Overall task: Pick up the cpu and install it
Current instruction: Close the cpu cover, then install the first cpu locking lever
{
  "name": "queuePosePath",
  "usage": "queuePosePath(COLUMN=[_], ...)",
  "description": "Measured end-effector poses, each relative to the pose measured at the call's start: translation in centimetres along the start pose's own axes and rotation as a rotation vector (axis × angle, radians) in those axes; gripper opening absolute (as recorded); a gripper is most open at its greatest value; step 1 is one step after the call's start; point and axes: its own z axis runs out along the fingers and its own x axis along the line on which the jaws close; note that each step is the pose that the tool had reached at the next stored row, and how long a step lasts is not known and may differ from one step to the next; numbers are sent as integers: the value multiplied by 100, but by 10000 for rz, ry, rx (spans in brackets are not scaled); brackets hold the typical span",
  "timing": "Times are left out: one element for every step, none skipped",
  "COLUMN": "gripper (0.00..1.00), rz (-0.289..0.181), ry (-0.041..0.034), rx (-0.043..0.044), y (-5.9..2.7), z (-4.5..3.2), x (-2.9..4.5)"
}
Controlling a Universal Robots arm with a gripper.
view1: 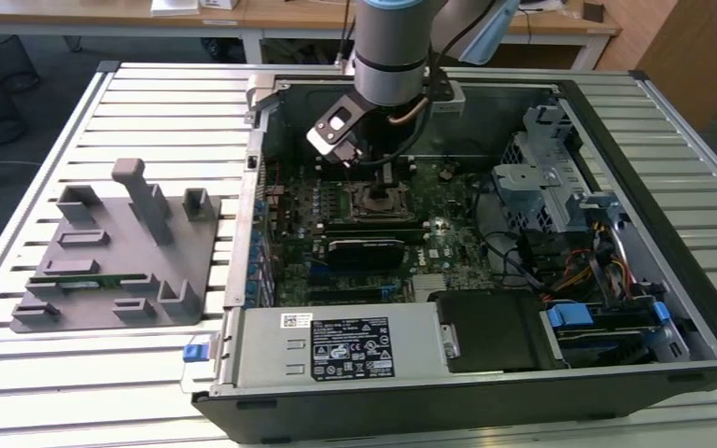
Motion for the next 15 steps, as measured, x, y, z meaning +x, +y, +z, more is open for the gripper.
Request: queuePosePath(gripper=[11, 11, 11, 11, 11, 11, 11, 11, 11, 11, 11, 11, 11, 11, 11], rz=[0, 1, 1, 0, 1, 2, 0, 1, 1, 2, 0, 0, 0, 0, 0], ry=[1, 1, 0, 0, 0, 1, 1, 1, 1, 0, -3, -2, 0, 1, 1], rx=[0, 0, 0, 0, 0, 0, -1, -1, 0, 0, 2, 1, -1, -1, -1], y=[4, 9, 14, 18, 18, 19, 21, 22, 22, 22, 23, 23, 24, 24, 25], z=[0, 1, 1, 1, 1, 1, 1, 1, 1, 0, -5, -14, -24, -38, -54], x=[0, 0, 0, 0, 0, 0, 0, 0, 0, 0, 0, 0, 0, 0, 0])
